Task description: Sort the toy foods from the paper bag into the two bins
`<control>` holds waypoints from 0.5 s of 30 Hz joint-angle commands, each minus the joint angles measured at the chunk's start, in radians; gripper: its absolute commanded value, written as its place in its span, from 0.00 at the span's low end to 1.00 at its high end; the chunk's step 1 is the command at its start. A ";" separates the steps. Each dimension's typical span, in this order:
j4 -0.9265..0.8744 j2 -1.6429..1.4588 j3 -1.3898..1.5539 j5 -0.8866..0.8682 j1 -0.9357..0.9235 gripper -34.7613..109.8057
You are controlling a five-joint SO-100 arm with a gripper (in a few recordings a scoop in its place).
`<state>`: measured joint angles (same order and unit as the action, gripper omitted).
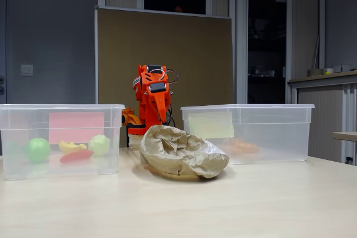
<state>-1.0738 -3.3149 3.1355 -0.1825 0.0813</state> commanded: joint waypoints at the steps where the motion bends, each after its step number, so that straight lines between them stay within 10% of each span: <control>1: -0.138 -0.011 0.006 -0.023 0.008 0.24; 15: -0.138 -0.011 0.006 -0.015 -0.021 0.24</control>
<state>-1.2011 -3.3241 3.1355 -0.1825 0.0522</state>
